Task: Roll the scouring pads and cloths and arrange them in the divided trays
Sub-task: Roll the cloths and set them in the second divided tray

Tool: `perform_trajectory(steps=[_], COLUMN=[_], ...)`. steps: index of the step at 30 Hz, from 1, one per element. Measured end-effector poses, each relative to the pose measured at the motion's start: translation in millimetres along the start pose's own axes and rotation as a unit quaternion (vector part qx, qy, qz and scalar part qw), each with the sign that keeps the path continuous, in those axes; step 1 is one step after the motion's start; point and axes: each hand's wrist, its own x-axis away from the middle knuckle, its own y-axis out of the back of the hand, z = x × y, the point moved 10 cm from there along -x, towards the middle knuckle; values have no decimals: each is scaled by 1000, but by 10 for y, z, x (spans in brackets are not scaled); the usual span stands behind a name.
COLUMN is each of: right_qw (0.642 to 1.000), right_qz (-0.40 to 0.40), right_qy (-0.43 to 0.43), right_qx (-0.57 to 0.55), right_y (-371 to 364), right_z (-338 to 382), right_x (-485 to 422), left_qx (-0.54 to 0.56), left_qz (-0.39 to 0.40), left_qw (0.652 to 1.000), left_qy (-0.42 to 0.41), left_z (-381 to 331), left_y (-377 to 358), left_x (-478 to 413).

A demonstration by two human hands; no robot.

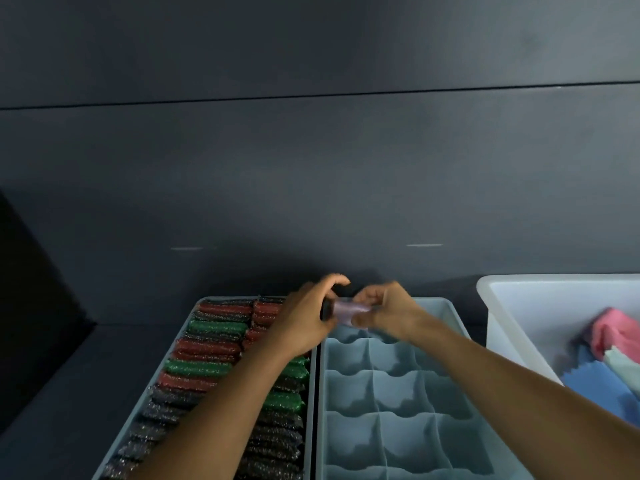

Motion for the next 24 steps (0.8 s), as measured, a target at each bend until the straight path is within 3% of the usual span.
perform_trajectory(steps=[3,10,15,18,20,24], right_qw=[991,932,911,938,949,943], right_qz=[-27,-23,25,79,78,-4], right_qy=[-9,10,-33,-51,-13,102], right_qx=[130,362,411,335,304,316], right_y=[-85,-192,-317,-358,-326,22], right_z=[-172,49,89,50,98,472], right_x=[-60,-88,-183,-120,-35,339], left_qx=[-35,-36,-38,-53,-77,-137], left_qz=[77,103,101,94,85,49], left_qw=[996,993,993,993,992,989], left_qy=[41,51,51,46,51,40], left_z=[201,318,263,211,227,176], left_y=[-115,-162,-138,-126,-104,-37], left_x=[55,92,89,74,69,81])
